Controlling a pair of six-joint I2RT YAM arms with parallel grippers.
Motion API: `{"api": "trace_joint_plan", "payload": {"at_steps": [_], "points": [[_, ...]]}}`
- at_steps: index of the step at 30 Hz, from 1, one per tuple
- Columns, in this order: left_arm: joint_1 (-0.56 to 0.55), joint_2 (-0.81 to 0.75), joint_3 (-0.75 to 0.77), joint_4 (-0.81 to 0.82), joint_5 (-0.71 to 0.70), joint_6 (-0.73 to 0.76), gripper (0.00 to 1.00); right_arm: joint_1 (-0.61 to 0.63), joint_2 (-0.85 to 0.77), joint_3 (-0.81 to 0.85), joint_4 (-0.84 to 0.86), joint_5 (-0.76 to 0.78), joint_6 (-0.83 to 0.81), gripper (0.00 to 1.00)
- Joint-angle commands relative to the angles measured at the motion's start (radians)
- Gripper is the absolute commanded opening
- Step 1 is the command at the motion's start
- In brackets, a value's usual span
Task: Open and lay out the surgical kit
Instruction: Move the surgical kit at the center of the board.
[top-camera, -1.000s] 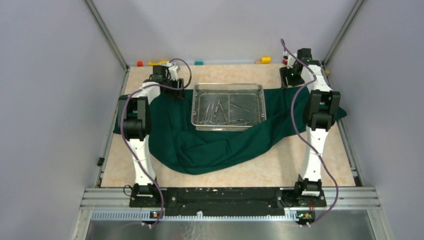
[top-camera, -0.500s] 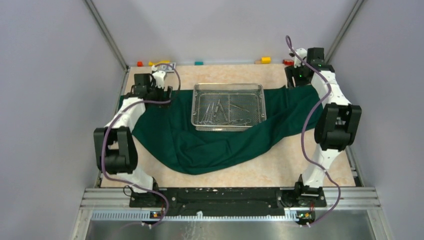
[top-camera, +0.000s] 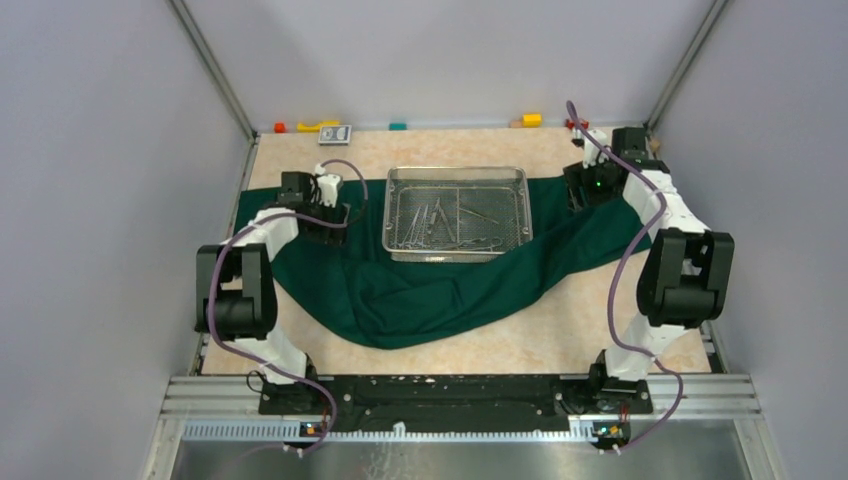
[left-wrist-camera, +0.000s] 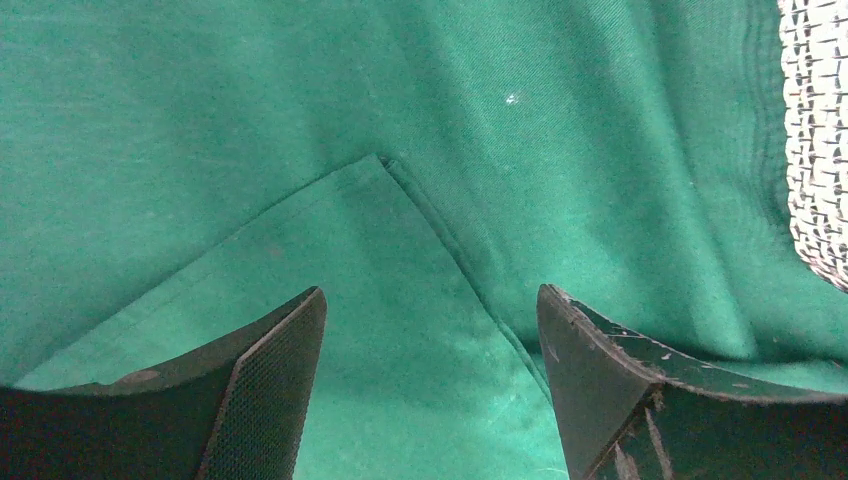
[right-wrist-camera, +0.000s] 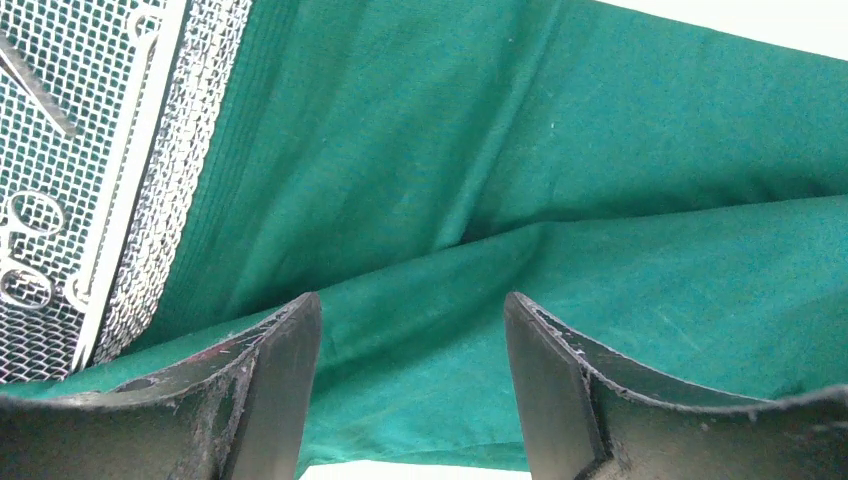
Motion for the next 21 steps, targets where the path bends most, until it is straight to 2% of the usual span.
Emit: {"api": "trace_joint_plan", "payload": {"at_steps": [1,7,14,19,21], "points": [[-0.005,0.048,0.005,0.025,-0.01,-0.008,0.81,-0.003,-0.082,-0.03,0.019,-0.052,0.0,0.66],[-0.004,0.056,-0.032,0.033,-0.051,0.022,0.75,-0.003,-0.089,-0.048,0.021,-0.04,-0.005,0.66],[-0.004,0.074,-0.042,0.016,-0.058,0.039,0.62,-0.003,-0.089,-0.05,0.019,-0.041,-0.006,0.65],[-0.005,0.055,-0.056,0.013,-0.057,0.048,0.46,-0.004,-0.096,-0.053,0.022,-0.036,-0.01,0.65],[-0.005,0.05,-0.056,0.008,-0.05,0.049,0.36,-0.003,-0.097,-0.052,0.019,-0.036,-0.011,0.65]]}}
